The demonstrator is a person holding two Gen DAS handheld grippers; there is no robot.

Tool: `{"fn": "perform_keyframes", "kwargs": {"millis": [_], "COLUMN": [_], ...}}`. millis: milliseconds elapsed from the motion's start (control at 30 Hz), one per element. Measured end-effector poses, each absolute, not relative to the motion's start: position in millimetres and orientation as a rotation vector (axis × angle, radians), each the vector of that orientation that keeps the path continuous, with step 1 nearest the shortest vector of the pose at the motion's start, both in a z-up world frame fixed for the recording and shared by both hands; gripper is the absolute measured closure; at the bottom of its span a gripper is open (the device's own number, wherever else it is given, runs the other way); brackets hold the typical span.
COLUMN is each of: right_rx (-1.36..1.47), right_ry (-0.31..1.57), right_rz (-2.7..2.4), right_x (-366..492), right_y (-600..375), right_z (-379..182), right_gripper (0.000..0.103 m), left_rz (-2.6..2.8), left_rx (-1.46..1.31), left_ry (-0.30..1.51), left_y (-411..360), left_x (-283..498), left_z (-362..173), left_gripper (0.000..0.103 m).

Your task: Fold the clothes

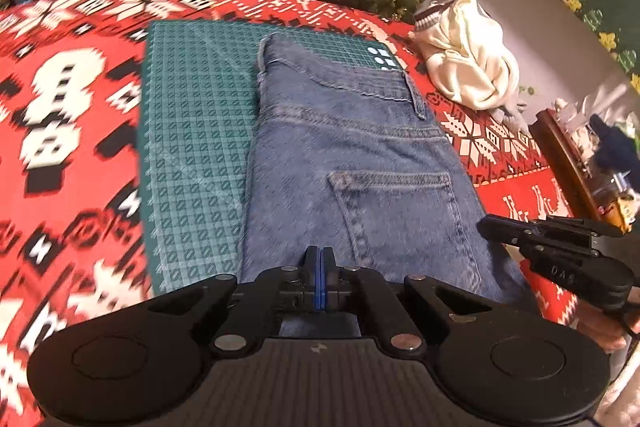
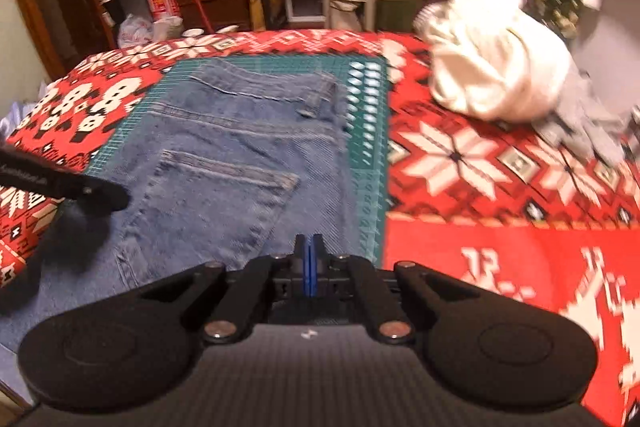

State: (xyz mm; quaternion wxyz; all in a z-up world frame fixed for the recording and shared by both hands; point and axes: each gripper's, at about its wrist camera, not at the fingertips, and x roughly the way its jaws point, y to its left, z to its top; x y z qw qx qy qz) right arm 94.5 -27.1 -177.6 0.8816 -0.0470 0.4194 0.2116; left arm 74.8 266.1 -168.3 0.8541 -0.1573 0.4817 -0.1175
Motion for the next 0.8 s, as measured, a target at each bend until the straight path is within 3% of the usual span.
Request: {"fn": "perform_keyframes", "kwargs": {"millis": [267, 500, 800], "right_rx": [-0.075, -0.115, -0.168], "right_ry": [0.852, 0.857, 0.862], "right_rz": [0.440, 0.449, 0.443], "right_x": [61.1, 38.8, 9.0], "right_y": [-43.4, -35.0, -34.4], "right_z": [-164.5, -172.2, -177.1], "right_gripper": [0.100, 0.103, 0.103], "left_rz": [-0.300, -0.285, -0.257], "left_rx": [-0.388, -0.302, -0.312], "left_ry": [0.989, 1.038, 1.037], "left_y": [262.2, 237.7, 263.1], "left_x": [40.2, 30.5, -17.1], "left_z": [-152.3, -173.6, -172.9], "left_gripper": [0.101, 0.100, 0.100]}}
